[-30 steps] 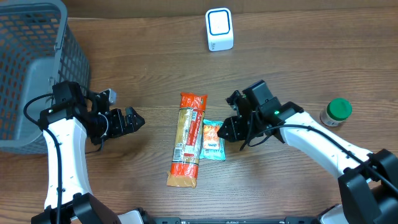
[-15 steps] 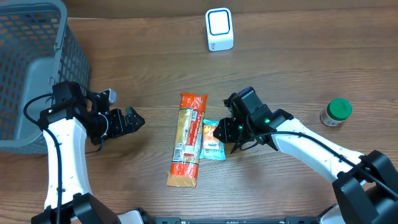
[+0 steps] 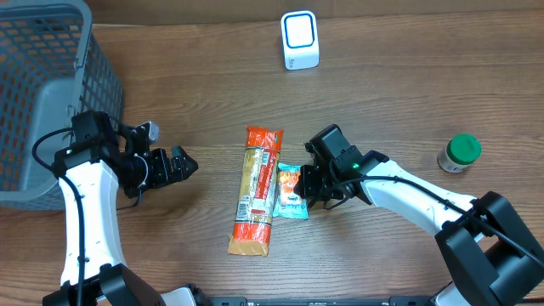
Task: Scan the item barcode
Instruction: 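Reach the right gripper to the small orange snack box and grasp it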
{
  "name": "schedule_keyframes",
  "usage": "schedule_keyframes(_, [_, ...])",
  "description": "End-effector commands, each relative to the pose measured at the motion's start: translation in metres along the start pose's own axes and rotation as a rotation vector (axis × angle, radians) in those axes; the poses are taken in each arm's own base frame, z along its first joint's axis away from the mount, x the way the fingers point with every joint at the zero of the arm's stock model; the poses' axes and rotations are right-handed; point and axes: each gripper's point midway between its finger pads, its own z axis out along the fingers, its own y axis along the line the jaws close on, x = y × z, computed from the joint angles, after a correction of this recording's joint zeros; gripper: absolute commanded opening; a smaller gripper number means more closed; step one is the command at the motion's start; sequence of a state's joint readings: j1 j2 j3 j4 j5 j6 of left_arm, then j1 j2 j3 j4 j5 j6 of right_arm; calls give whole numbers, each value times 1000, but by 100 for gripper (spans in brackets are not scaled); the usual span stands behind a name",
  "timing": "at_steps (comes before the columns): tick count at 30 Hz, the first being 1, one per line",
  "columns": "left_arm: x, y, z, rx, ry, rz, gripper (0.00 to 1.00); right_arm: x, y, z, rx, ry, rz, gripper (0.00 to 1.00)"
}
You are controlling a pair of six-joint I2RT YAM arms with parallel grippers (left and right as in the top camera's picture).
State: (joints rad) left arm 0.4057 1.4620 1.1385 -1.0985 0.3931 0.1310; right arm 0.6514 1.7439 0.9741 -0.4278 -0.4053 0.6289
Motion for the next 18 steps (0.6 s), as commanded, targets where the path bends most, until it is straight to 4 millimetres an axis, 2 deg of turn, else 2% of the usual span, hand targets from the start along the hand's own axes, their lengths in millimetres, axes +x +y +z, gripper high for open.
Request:
schedule_keyframes(1, [0,-4,2,17,4,20,99,6,2,2,-16,27,9,8])
schedule_keyframes(5, [0,-4,2,17,4,20,100,19,21,-5,-161,131,14,4])
schedule_keyframes(9, [0,-4,2,17,4,20,99,18,35,-21,-309,180,-20,4])
schedule_keyframes(18, [0,-4,2,17,4,20,99,34,80,-81,-722,274,-240,4])
